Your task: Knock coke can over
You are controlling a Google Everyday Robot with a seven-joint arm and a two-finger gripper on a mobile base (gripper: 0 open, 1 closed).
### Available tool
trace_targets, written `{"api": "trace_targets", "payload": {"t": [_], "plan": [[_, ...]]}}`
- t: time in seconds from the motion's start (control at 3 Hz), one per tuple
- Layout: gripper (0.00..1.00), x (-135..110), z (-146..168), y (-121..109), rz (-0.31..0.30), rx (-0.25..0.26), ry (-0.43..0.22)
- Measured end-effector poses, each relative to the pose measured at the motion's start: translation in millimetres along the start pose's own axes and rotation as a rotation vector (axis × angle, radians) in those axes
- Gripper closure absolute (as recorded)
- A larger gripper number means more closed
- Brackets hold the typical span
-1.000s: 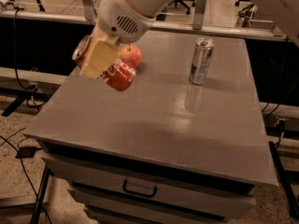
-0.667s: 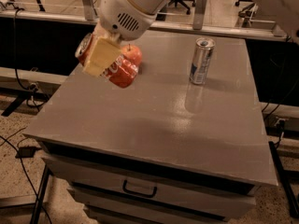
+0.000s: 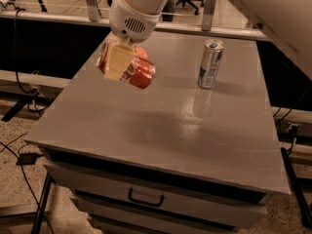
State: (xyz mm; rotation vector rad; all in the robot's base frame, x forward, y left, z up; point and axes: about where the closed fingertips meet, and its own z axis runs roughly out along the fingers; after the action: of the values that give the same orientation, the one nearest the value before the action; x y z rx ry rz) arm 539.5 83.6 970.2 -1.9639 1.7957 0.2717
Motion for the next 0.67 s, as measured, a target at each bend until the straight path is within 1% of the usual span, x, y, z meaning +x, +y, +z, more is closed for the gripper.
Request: {"api": "trace_targets", "payload": {"t": [0.33, 0.67], "plan": [[1.0, 24, 30, -10, -0.016, -0.027, 0.12], [1.0, 44, 52, -11, -0.032, -0.055, 0.198]]}}
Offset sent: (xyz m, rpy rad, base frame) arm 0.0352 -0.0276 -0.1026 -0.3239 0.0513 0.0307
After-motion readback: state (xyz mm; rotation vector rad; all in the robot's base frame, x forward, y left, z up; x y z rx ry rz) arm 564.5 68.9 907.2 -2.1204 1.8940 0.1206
